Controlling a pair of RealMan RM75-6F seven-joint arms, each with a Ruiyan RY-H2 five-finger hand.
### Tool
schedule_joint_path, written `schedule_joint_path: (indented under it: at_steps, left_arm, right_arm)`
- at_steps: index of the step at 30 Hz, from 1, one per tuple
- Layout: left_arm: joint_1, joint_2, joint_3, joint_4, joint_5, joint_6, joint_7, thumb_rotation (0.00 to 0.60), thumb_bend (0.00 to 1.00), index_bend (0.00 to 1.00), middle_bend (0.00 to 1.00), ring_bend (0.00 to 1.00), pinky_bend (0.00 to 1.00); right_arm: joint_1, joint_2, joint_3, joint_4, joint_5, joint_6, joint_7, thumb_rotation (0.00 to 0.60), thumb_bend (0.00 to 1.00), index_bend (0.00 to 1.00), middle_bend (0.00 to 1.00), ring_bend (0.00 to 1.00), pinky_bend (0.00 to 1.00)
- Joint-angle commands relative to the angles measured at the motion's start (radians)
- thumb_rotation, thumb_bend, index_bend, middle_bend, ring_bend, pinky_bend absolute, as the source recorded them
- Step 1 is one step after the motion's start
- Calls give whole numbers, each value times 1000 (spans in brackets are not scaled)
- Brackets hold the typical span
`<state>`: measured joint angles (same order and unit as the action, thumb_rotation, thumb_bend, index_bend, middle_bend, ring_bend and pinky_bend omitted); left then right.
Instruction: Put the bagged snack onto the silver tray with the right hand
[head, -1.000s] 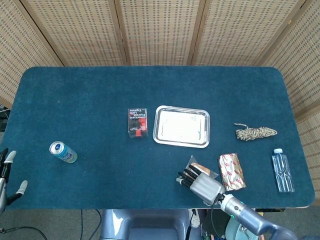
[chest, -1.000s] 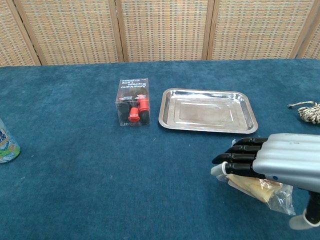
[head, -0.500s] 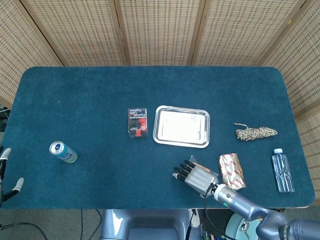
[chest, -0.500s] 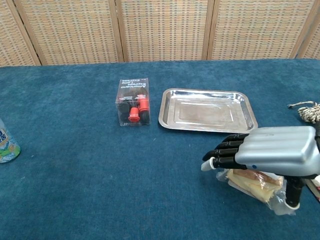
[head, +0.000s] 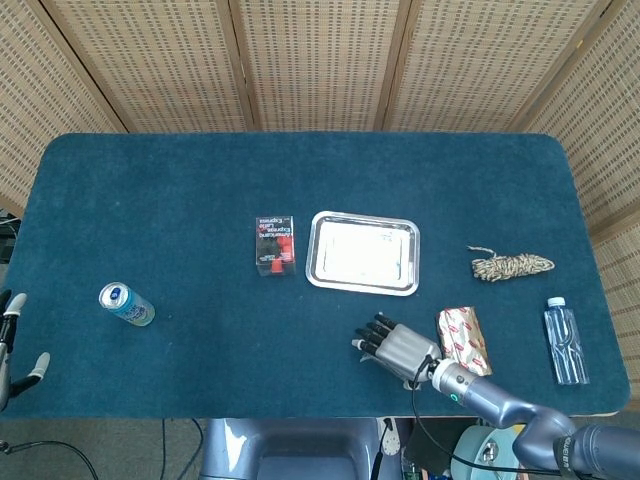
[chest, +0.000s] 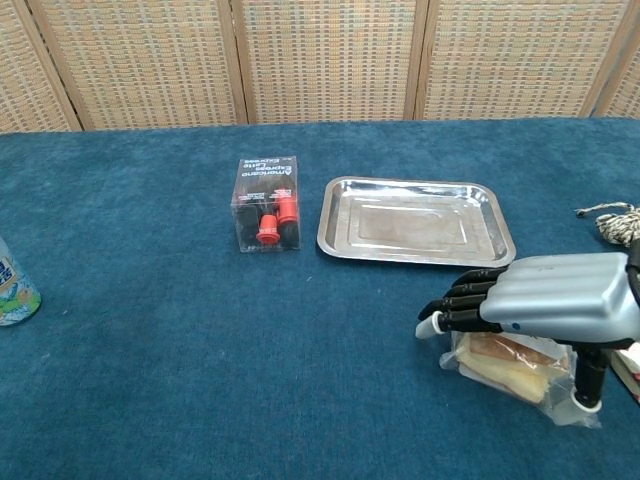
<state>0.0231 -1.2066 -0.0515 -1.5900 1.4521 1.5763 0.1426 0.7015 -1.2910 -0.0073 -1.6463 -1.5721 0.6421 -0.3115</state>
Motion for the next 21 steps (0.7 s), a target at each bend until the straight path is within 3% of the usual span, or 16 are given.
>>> schedule_joint_path:
  at_steps: [1, 4, 10, 16, 21]
  left_arm:
    - [-2, 2, -2, -8, -4, -3, 9, 600, 315, 0, 0, 0, 0]
    - [-4, 3, -2, -15, -4, -4, 19, 600, 316, 0, 0, 0, 0]
    - [-1, 3, 0, -21, -4, -1, 29, 600, 315, 0, 0, 0, 0]
    - [10, 7, 6, -21, 3, 16, 22, 600, 316, 0, 0, 0, 0]
    - [9, 6, 6, -17, 8, 17, 16, 600, 315, 0, 0, 0, 0]
  right_arm:
    - [-8, 0, -23, 28, -37, 39, 44, 600, 126, 5, 21, 1, 73]
    - [-10, 0, -38, 41, -62, 62, 74, 600, 142, 73, 136, 62, 214]
    - [-16, -2, -62, 59, -104, 109, 115, 600, 146, 283, 339, 241, 388]
    - [-20, -16, -83, 91, -125, 136, 149, 600, 156, 442, 495, 383, 536]
    - [-19, -15, -88, 90, -135, 154, 144, 600, 170, 510, 563, 449, 606]
